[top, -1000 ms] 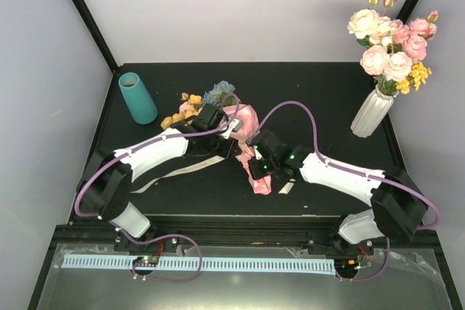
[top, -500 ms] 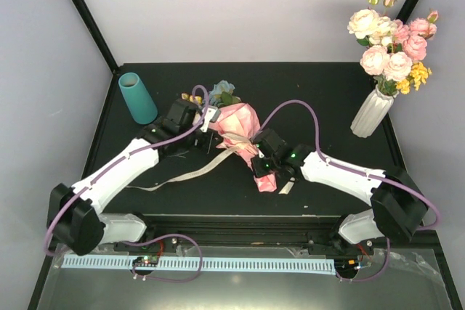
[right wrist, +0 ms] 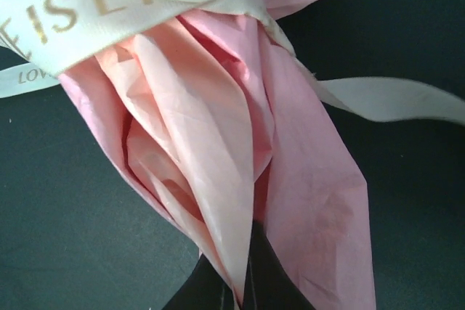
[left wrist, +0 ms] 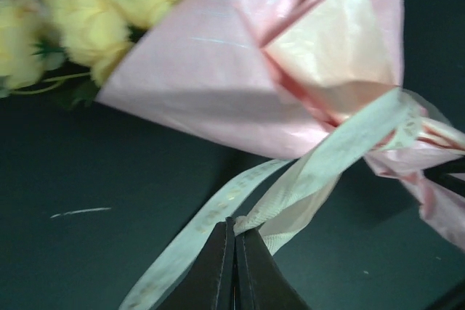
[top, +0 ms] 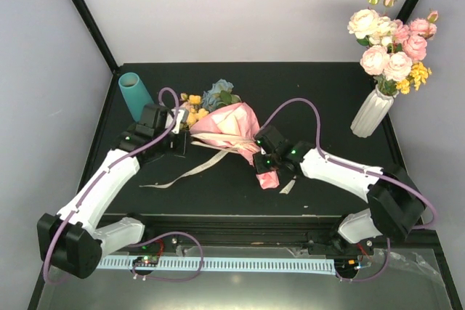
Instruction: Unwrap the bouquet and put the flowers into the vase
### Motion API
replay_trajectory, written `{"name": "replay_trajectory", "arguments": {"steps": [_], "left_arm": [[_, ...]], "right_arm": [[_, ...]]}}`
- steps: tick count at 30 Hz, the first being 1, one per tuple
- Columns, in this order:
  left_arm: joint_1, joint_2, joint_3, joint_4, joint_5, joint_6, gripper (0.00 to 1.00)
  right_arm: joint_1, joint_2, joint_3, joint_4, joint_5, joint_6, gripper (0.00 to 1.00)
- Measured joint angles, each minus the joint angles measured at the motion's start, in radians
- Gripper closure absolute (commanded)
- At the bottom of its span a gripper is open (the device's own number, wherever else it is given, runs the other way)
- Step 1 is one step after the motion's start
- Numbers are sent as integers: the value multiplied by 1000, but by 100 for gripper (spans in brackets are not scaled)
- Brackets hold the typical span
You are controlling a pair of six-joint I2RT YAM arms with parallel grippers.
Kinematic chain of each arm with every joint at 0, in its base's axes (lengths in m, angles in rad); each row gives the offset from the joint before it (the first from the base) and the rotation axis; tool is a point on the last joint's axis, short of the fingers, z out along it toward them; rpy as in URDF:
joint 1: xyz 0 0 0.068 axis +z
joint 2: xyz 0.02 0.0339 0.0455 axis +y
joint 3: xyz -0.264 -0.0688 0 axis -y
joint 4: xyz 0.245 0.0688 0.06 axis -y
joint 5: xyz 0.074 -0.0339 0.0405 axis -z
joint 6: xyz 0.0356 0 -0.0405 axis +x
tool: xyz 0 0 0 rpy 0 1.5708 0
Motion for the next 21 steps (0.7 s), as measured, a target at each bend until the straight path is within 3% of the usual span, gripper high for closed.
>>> {"name": "replay_trajectory", "arguments": {"steps": [7, 13, 21], "left_arm": [[111, -52, -11, -76, -95, 22, 98], [141, -69, 7, -116, -136, 15, 98], [136, -27, 307, -156, -80, 15, 98]], "right_arm": [[-13, 21, 18, -1, -4, 13, 98], [-55, 28, 24, -45, 13, 28, 98], [-120, 34, 84, -107, 37, 65, 98]]}}
